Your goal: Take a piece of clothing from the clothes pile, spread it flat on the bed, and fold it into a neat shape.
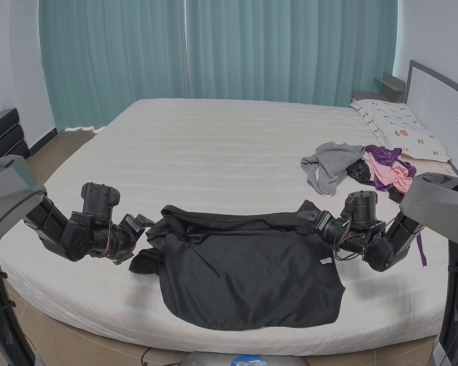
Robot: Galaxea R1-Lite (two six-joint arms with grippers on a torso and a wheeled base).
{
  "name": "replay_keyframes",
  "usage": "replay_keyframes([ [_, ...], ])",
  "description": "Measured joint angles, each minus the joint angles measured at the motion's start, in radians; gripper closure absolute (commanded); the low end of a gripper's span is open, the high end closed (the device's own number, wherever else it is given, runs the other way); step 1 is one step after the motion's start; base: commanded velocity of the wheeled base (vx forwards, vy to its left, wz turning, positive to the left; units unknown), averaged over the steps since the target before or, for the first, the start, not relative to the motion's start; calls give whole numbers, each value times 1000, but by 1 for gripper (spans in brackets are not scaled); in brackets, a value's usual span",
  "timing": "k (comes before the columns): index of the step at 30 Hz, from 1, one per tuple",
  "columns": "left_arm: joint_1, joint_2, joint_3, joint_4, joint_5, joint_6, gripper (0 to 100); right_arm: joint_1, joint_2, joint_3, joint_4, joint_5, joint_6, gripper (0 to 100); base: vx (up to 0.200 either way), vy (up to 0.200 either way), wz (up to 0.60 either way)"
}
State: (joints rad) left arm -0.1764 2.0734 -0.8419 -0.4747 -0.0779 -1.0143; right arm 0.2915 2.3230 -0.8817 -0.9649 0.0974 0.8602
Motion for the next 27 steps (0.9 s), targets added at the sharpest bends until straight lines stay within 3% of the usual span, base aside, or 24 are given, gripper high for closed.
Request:
replay_keyframes([
  [17, -6, -9, 16, 0, 3, -13, 0, -3, 184, -397, 354, -98, -53, 0, 0, 0, 0],
  [27, -6, -9, 23, -1, 4, -14, 0, -18, 279, -585, 319, -102, -34, 0, 0, 0, 0],
])
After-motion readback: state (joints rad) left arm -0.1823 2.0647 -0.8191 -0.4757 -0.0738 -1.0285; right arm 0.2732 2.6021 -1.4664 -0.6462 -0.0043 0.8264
